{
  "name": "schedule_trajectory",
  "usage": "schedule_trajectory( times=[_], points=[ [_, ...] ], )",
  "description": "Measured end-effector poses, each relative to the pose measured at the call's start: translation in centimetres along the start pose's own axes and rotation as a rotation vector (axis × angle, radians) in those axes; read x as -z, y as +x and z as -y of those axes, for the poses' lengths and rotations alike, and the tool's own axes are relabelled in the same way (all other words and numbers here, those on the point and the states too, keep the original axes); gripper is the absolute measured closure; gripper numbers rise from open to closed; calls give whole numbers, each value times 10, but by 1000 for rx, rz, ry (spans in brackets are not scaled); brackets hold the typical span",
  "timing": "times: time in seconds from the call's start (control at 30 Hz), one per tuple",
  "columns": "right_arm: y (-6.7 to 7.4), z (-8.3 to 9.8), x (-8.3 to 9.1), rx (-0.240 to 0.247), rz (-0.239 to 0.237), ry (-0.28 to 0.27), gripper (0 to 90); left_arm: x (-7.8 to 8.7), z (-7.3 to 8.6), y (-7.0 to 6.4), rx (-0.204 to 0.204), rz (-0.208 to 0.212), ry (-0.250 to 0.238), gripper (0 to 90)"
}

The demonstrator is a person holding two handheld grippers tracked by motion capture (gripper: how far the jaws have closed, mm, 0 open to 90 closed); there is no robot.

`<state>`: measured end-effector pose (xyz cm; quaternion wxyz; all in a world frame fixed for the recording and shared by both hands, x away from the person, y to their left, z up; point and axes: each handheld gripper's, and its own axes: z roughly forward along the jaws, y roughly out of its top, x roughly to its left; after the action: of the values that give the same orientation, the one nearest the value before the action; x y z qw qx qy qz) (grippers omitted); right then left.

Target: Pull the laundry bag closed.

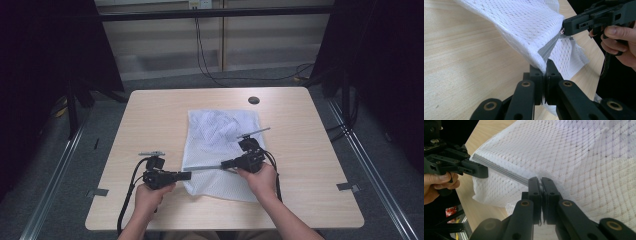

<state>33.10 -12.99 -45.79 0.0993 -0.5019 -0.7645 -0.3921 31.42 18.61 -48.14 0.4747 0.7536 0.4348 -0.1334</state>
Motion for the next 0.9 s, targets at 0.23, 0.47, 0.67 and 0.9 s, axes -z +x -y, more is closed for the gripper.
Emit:
schedule_trajectory(
  times=[0.23,0.47,0.67,0.9],
  points=[
    [-2,1,1,4,18,7,867,1,0,0,3,-4,-3,875],
    [-11,4,7,-14,26,-7,867,3,0,1,10,-2,-12,875],
    [-11,5,10,-13,24,-5,867,3,0,1,8,0,-9,874],
    [-13,6,11,-15,30,-3,867,4,0,2,11,-8,-7,875]
  ],
)
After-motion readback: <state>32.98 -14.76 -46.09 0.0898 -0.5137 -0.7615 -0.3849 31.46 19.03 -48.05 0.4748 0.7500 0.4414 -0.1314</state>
